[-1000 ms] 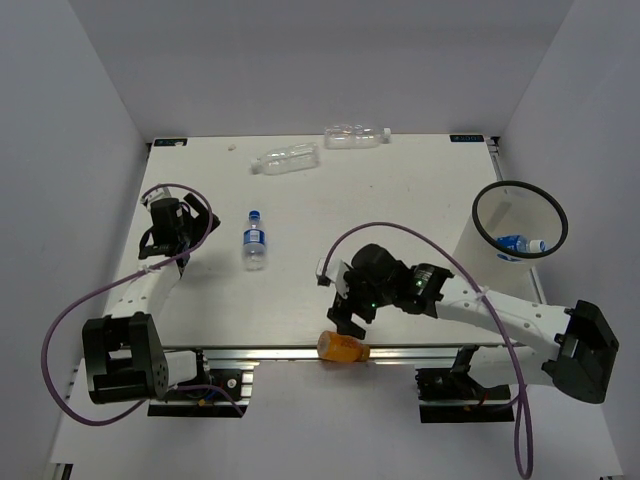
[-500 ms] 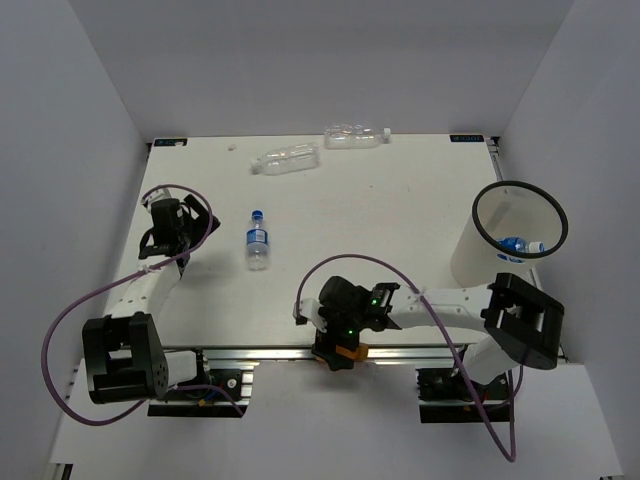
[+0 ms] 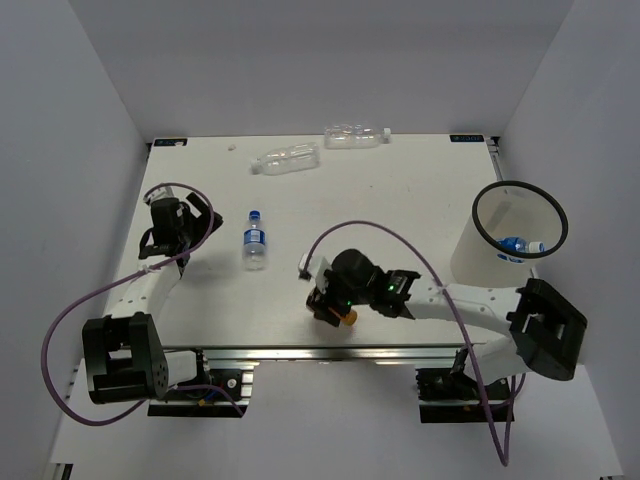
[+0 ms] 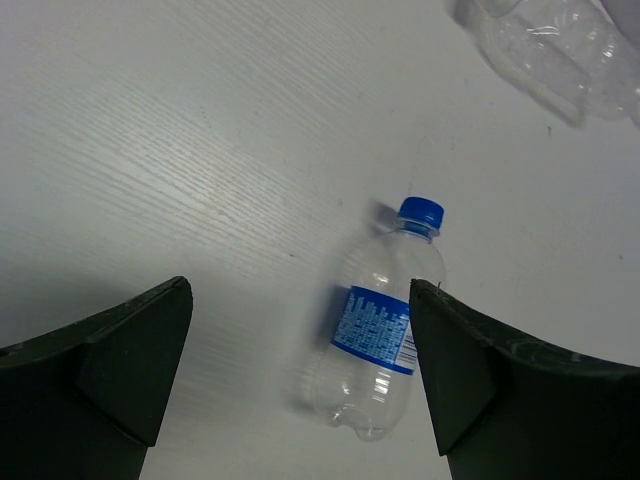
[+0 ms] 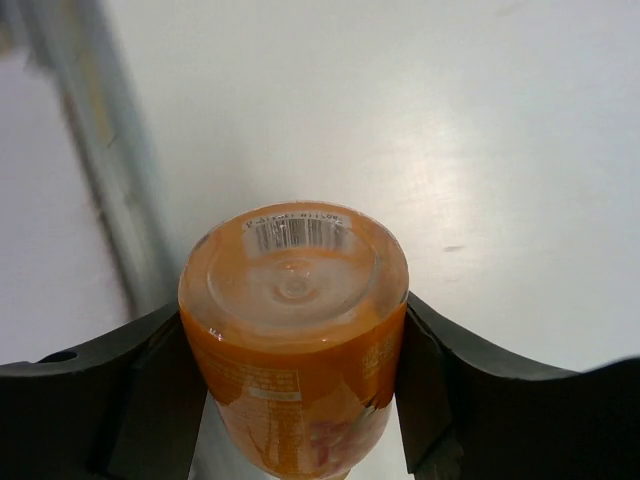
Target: Put the plastic bottles in the bin
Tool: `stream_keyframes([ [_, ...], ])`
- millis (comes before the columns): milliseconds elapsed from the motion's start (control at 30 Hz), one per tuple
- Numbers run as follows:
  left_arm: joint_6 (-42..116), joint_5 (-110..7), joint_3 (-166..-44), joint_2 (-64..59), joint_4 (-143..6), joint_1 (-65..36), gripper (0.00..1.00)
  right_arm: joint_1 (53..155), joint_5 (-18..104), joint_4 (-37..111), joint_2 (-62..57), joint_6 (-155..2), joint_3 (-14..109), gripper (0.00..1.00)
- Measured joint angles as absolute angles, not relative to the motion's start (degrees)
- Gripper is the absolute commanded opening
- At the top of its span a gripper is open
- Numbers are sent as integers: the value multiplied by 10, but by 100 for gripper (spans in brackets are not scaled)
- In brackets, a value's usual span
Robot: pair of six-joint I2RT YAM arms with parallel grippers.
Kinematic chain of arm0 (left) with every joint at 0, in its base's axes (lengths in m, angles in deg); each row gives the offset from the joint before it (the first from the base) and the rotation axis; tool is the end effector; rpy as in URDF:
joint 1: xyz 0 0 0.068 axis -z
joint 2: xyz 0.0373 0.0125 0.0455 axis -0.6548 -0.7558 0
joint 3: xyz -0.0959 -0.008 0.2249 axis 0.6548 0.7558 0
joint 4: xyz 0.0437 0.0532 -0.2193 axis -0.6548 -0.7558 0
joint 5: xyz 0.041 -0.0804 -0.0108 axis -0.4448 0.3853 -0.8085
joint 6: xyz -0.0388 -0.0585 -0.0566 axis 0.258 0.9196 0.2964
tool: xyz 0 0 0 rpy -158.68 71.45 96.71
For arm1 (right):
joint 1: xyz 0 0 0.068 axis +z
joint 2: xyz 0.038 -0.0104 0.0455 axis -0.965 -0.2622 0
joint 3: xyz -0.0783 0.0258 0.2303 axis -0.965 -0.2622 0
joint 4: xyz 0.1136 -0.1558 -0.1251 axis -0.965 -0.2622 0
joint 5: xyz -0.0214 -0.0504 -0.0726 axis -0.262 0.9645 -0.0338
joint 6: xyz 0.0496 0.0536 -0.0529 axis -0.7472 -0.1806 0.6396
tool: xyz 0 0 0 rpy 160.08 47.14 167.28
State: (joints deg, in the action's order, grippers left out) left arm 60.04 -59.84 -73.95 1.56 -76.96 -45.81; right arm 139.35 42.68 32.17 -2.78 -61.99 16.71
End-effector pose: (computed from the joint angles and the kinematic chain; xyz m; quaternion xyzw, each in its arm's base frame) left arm 0.2801 0.0241 0.1858 -0.3052 0.8434 -0.1136 0.4274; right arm 0.1216 0.2802 0.1648 -0.5605 0.7192 0.2454 0.3292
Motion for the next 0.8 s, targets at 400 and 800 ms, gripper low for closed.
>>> stream_keyframes([
  [400, 586, -473, -731, 19, -706, -448, 98, 1127, 768, 490, 263, -728, 216, 2],
  [800, 543, -498, -757, -42, -729, -374, 98, 961, 1104, 385, 316, -772, 227, 9],
])
